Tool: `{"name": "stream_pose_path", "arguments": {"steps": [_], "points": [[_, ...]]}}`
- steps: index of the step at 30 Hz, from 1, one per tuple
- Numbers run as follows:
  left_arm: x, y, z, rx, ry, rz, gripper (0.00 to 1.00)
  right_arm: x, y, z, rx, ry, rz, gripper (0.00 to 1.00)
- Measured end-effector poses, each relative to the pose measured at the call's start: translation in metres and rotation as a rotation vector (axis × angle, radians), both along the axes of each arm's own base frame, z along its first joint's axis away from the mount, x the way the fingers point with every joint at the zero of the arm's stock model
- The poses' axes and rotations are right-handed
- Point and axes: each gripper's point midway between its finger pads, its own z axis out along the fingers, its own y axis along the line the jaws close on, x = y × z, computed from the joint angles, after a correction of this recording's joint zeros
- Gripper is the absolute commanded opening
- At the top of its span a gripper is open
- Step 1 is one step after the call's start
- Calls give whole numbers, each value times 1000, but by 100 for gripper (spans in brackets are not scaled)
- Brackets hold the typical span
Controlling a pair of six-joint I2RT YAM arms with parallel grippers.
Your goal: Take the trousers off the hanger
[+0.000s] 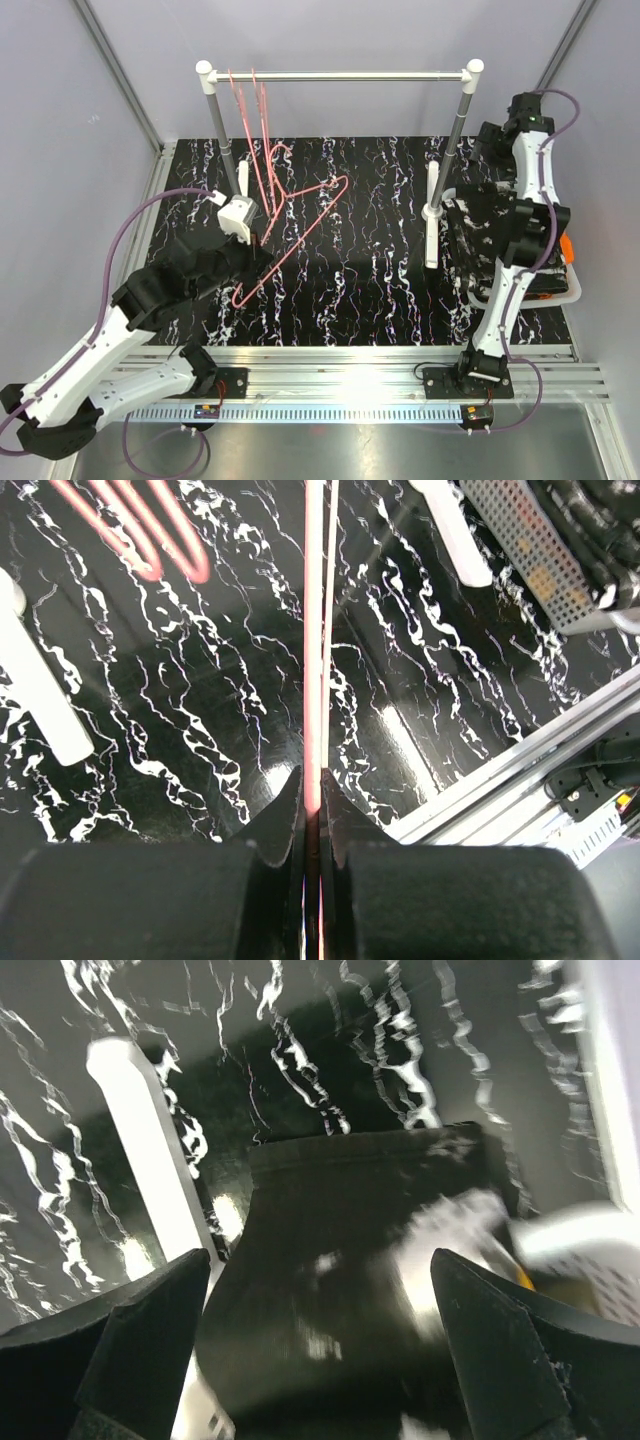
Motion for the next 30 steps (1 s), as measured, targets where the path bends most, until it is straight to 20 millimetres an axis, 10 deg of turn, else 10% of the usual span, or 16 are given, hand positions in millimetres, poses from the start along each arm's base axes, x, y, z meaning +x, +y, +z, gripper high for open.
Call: {"name": "stream_pose_path", "arguments": {"steps": [13,19,22,23,30], "points": [[3,-9,-31,78,59,-38,0,28,15,-109,-60,172,188,94],[5,-7,-32,86,59,-31,0,17,13,-136,-90,271,194,60],[7,-5,-32,86,59,-24,0,16,17,-137,-71,274,208,31],[7,-5,-32,86,59,-22,0,15,18,-137,-66,275,212,5],[9,-3,-32,88,57,-14,0,15,23,-135,11,254,239,0]]}}
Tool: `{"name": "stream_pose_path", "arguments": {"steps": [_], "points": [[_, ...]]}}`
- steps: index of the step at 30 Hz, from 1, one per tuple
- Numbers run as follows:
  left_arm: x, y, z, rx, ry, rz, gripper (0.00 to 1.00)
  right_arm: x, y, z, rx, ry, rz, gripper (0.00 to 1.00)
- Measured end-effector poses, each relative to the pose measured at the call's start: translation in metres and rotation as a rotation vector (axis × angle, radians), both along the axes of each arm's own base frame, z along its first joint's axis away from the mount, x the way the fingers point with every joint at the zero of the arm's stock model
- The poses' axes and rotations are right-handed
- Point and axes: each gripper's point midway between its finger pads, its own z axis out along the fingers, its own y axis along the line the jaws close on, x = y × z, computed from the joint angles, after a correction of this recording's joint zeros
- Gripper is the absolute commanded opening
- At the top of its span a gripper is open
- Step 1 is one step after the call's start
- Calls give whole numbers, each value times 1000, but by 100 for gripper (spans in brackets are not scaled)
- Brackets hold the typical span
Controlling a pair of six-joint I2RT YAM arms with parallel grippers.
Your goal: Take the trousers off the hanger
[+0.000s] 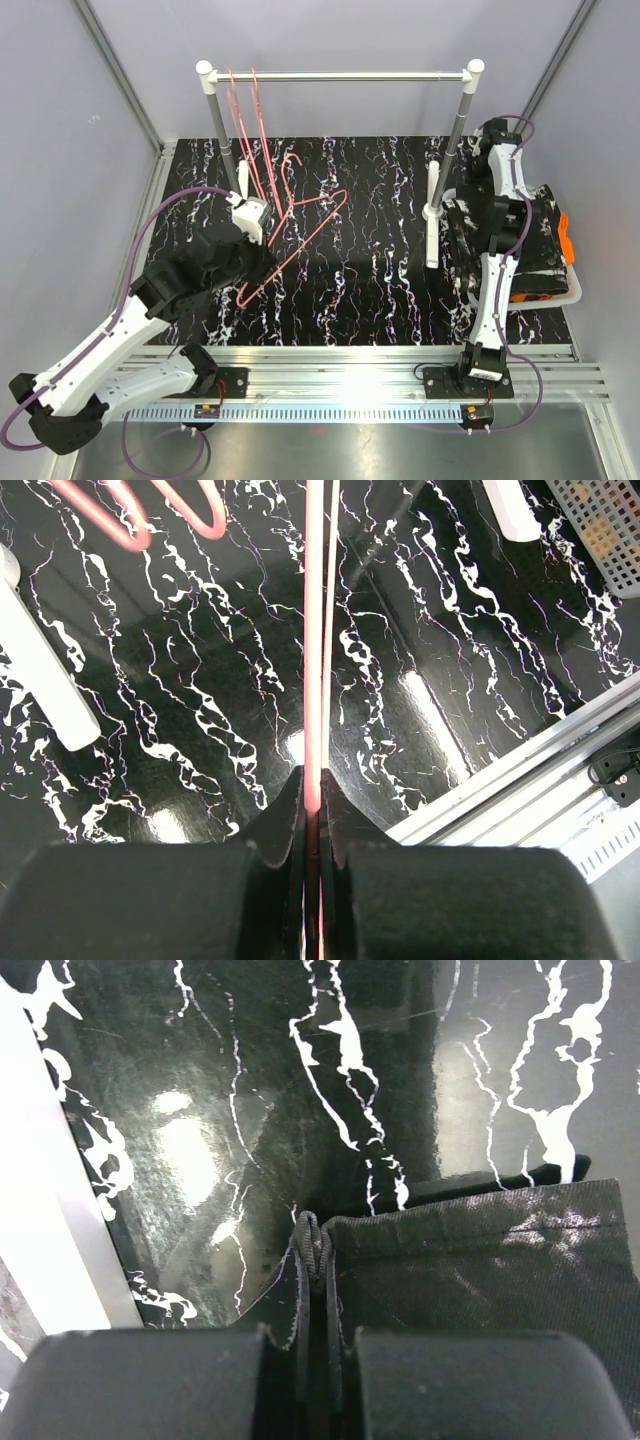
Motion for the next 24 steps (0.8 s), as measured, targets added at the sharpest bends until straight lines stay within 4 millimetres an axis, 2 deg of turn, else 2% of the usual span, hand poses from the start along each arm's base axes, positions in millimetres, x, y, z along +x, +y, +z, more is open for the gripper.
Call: {"name": "stream_pose_path", "arguments": {"steps": [6,9,11,13,16,19,21,24], "points": [[3,3,-3,2,5,14,0,1,-4,12,3,-63,-54,0],[5,5,-6,-1,15,21,0,4,-7,32,-3,-131,-93,0],[6,6,-5,-7,17,23,0,7,-13,56,-26,-191,-126,0],[6,6,-5,-12,17,26,0,8,-22,91,-53,-267,-159,0],[7,6,-4,-16,16,26,0,10,-34,157,-92,-420,-200,0],[7,6,-4,-17,18,25,0,4,-40,208,-108,-529,-224,0],[7,6,-4,-18,19,25,0,0,-41,229,-114,-570,-235,0],[7,6,-6,-16,24,23,0,-6,-40,236,-113,-584,-244,0]]}}
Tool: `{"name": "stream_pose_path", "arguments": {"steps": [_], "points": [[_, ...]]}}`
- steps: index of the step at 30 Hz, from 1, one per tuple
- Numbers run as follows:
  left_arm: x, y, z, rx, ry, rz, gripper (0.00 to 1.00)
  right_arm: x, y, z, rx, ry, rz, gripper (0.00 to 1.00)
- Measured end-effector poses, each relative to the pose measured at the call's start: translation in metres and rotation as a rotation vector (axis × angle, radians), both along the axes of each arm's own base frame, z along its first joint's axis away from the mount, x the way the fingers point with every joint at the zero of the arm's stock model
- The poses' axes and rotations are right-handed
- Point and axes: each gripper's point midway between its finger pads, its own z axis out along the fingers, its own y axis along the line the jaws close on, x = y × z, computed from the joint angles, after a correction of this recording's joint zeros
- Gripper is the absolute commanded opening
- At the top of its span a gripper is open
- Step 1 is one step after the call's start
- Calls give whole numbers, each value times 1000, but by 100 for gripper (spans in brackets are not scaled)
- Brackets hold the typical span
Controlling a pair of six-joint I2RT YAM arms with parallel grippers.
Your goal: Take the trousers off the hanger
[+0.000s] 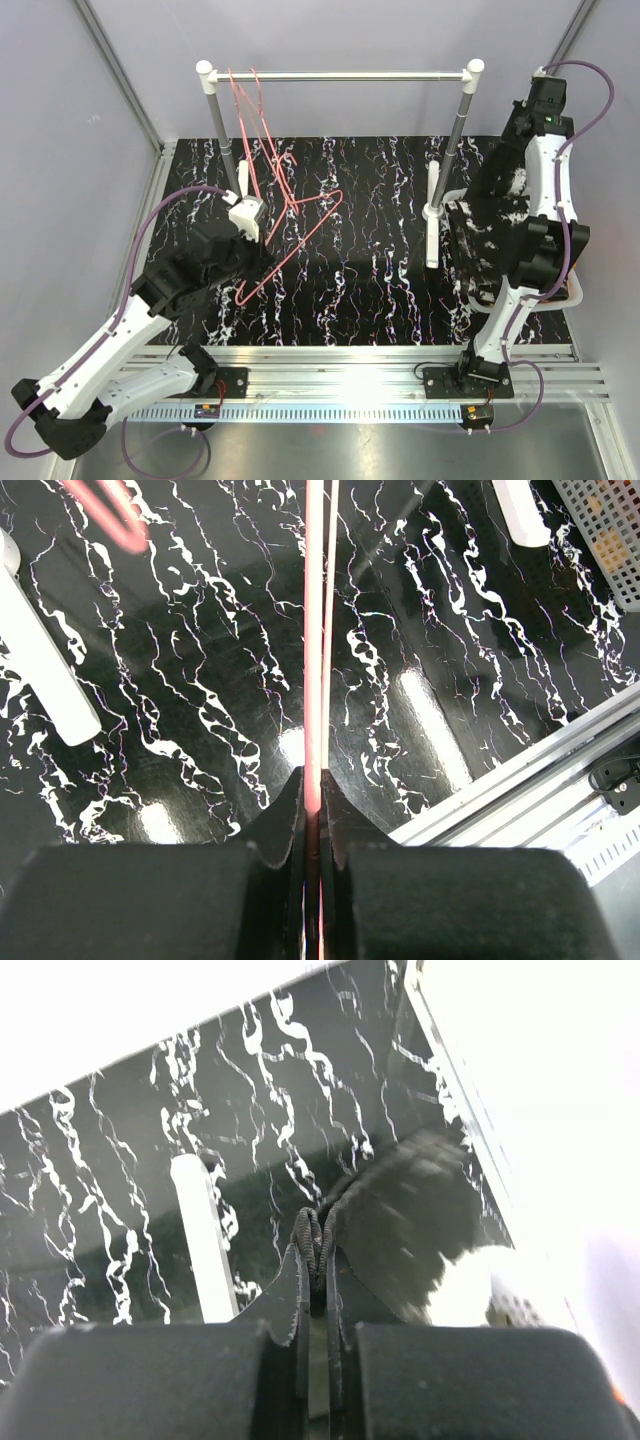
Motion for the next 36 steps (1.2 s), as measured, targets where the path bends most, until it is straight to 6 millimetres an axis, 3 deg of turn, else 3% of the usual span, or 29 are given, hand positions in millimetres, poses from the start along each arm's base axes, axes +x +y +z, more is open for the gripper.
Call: {"name": "stream_pose_path", "arguments": {"steps": [3,7,10,15,18,23,29,32,36], "points": [[0,1,-2,2,5,2,0,-13,2,-8,9,24,-19,0],[2,2,-2,-6,8,7,0,-46,4,-12,13,46,-62,0],[3,2,0,-18,9,5,0,-80,8,4,4,10,-98,0],[0,0,3,-42,6,-10,0,-133,14,46,11,-127,-174,0],[-1,-1,6,-56,0,-19,0,-164,19,53,44,-200,-234,0],[-4,-2,11,-77,-8,-36,0,-208,27,29,110,-218,-323,0],[-7,-3,15,-95,-17,-50,0,-250,41,-36,214,-161,-401,0],[-9,-3,20,-108,-29,-55,0,-260,47,-64,263,-118,-429,0],[-10,-2,24,-122,-44,-55,0,-261,51,-73,331,-135,-481,0]]}}
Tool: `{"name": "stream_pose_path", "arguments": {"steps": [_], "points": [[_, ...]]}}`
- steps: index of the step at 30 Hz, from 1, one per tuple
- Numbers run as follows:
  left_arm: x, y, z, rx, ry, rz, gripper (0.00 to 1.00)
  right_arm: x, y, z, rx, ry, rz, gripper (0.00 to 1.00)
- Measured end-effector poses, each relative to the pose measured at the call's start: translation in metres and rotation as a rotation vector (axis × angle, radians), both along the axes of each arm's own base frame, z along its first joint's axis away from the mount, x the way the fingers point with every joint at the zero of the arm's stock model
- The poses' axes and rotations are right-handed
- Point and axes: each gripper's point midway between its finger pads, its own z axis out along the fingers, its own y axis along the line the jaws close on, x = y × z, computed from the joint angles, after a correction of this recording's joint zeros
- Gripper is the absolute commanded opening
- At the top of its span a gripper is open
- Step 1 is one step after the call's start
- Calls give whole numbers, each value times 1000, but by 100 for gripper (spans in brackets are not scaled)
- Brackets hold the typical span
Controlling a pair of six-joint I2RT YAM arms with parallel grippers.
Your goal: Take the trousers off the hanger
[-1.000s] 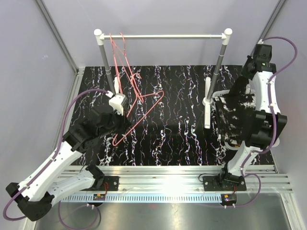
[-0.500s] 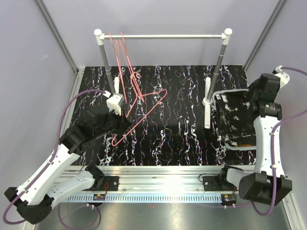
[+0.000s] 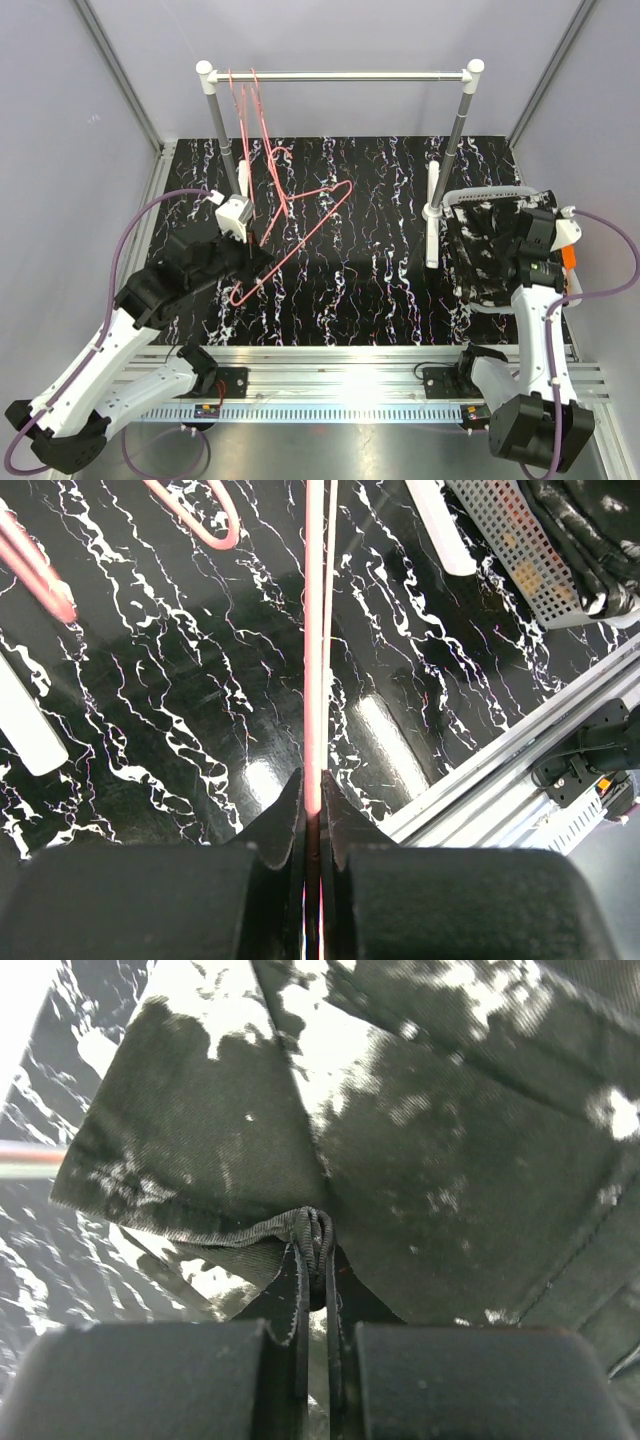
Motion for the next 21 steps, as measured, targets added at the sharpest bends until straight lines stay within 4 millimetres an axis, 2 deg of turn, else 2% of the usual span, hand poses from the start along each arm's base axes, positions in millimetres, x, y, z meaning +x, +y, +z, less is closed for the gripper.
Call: {"name": "stream_pose_path", "arguments": {"steps": [1,6,8,10,11,13,18,21], "points": [[0,0,0,-1,-1,2,0,-2,0,-1,12,-13,-18,0],[2,3,3,-10,-11,13,0,-22,-1,4,61,-108,-131,33],[2,3,4,-11,-11,15,0,-36,-2,9,63,-137,-173,36],[2,4,4,-12,-10,16,0,-48,-5,13,59,-151,-213,54],[3,4,4,-14,-10,16,0,-53,-7,14,56,-156,-235,60],[3,5,4,-14,-9,18,0,-61,-9,14,53,-159,-262,64],[4,6,4,-15,-9,22,0,-70,-8,7,43,-94,-259,66],[4,6,4,-14,-8,25,0,-69,-10,25,9,-67,-231,78]]}}
